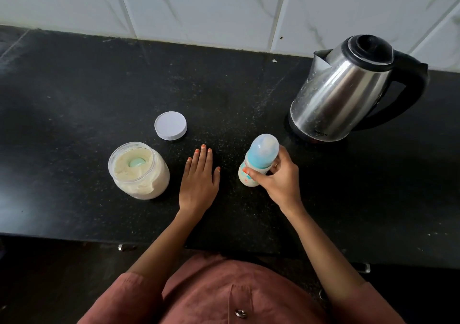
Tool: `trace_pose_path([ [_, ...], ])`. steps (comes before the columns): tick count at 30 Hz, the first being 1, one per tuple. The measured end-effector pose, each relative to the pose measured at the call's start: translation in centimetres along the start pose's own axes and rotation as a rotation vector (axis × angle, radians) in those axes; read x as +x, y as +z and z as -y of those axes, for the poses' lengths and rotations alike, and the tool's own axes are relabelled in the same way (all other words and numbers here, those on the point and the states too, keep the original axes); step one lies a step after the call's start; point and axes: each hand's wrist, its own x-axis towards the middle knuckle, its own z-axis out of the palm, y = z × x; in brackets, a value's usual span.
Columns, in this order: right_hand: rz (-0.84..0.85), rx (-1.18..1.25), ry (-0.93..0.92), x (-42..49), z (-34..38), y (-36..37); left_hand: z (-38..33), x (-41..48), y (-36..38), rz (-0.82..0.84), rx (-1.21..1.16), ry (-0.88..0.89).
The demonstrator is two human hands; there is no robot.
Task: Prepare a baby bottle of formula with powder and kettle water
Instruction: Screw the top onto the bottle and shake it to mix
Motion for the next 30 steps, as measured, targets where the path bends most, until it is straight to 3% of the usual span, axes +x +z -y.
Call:
trace_pose_path([
  [10,0.065,-0.038,-0.069,0.2,-1.2,0.2,0.2,-0.1,-0.7,-0.041,-0.133,0.030],
  [13,0.123,-0.011,-0.014,0.1,-1.8,-0.2,0.1,-0.4,-1.2,-0.082,-0.204,0.143],
  [16,0.149,0.000,0.042,-0.3,-2.8,-0.8,-1.0,-0.5,-1.6,0.026,-0.421,0.256],
  [23,0.158,0.002,0.089,-0.6,-3.4,-1.0,-3.6,-0.3,-1.6,0.128,-0.853,0.166],
  [30,0.142,0.017,0.099,0.4,-3.2,-1.3,-4.3,0.9,-1.8,0.155,-0.953,0.102],
])
